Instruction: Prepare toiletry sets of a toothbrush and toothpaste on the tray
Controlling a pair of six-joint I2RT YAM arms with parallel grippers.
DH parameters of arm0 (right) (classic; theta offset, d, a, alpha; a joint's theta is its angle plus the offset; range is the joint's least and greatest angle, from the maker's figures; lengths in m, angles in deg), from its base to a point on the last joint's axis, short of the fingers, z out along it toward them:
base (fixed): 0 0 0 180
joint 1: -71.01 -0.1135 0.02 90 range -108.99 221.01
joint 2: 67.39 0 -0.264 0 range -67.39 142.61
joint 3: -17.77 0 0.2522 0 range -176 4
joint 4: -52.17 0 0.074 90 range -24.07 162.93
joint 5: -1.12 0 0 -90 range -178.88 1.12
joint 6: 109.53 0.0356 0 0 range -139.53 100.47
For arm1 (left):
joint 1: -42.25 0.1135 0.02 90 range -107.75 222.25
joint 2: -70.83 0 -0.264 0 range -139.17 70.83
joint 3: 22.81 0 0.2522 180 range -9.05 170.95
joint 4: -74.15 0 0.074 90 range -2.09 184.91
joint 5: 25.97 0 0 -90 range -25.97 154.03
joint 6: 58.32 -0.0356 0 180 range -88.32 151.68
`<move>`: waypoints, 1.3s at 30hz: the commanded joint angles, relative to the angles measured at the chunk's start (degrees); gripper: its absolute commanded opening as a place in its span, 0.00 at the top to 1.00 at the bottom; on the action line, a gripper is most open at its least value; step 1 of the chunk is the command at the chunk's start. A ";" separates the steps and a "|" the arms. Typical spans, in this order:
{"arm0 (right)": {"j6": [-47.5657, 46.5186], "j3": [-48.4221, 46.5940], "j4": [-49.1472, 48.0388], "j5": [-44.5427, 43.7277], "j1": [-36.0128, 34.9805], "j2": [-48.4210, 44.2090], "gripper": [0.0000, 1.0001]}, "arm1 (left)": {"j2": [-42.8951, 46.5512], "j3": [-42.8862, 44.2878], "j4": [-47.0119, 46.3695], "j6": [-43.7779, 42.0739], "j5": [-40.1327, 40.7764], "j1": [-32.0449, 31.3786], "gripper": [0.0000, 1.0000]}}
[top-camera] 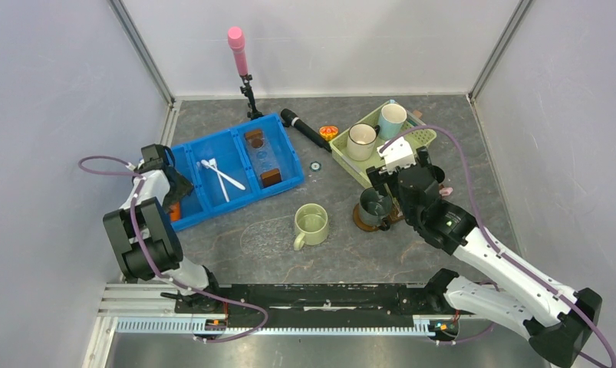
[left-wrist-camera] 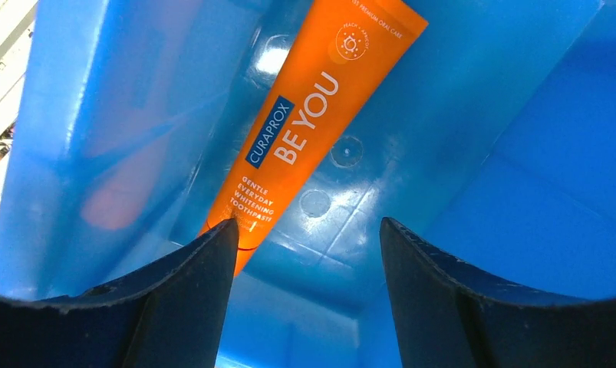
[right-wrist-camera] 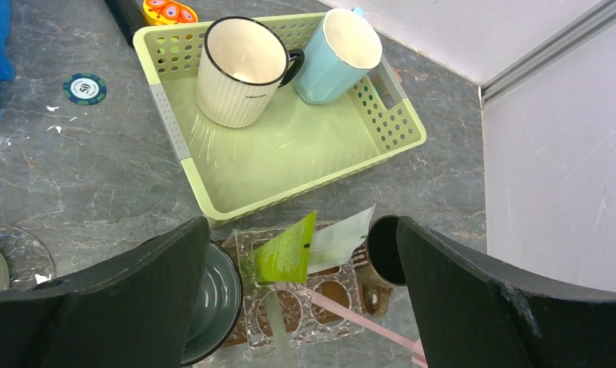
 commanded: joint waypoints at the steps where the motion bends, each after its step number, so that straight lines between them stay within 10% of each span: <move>1: -1.36 0.73 -3.09 -2.39 -0.46 -1.24 0.02 | -2.58 0.47 -1.06 3.64 -3.99 0.33 0.27; 16: -1.98 1.69 -4.18 -2.92 -1.56 -0.77 0.02 | 3.42 1.87 2.37 7.41 -10.67 0.33 0.44; 27: -1.89 2.49 -4.75 -2.38 -2.16 -1.04 0.02 | 2.12 2.89 -0.32 -10.79 -0.54 0.23 0.24; 39: -2.24 2.89 -4.75 -2.48 -2.26 -1.28 0.02 | -4.34 0.03 -6.86 -12.67 -0.85 0.33 0.17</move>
